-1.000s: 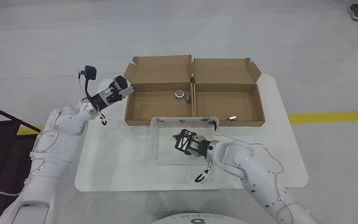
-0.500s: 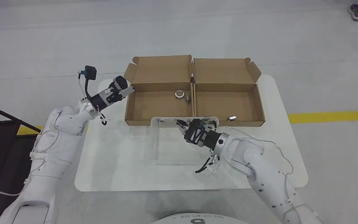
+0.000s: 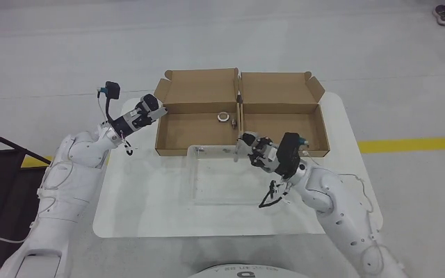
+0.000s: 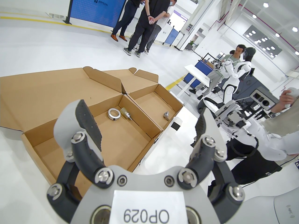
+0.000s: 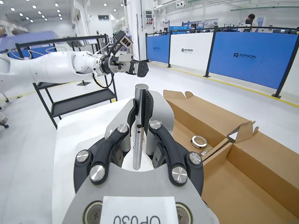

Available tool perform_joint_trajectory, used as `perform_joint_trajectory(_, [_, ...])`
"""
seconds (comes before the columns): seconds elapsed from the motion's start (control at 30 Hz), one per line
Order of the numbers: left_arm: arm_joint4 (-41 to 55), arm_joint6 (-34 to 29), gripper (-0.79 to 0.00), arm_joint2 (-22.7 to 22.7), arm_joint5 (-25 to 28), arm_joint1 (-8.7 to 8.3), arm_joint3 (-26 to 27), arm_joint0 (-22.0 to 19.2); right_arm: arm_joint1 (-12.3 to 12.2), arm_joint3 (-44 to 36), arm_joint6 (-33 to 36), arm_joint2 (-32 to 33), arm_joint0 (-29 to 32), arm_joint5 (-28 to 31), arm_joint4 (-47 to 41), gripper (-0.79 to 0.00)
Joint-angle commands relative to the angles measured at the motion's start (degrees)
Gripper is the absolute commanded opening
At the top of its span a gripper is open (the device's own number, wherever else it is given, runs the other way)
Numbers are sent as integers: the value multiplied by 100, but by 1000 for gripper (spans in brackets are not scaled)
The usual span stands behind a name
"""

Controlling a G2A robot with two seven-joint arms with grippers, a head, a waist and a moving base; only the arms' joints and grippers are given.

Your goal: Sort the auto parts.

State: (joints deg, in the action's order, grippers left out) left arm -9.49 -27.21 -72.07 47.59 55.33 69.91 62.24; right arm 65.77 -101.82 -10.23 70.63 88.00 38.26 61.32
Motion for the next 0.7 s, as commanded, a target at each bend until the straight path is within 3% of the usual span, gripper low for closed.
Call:
perform_joint_trajectory(0.0, [0, 0, 0, 0, 0, 0, 0, 0, -11, 171, -90, 90, -36, 260, -333, -785])
perform_joint_trajectory(0.4, [0, 0, 0, 0, 0, 0, 0, 0, -46, 1233, -232, 243, -395, 1896, -2262, -785])
perform_joint_trajectory(0.67, [0, 0, 0, 0, 0, 0, 0, 0, -70, 1619, -23, -227, -743, 1974, -3569, -785])
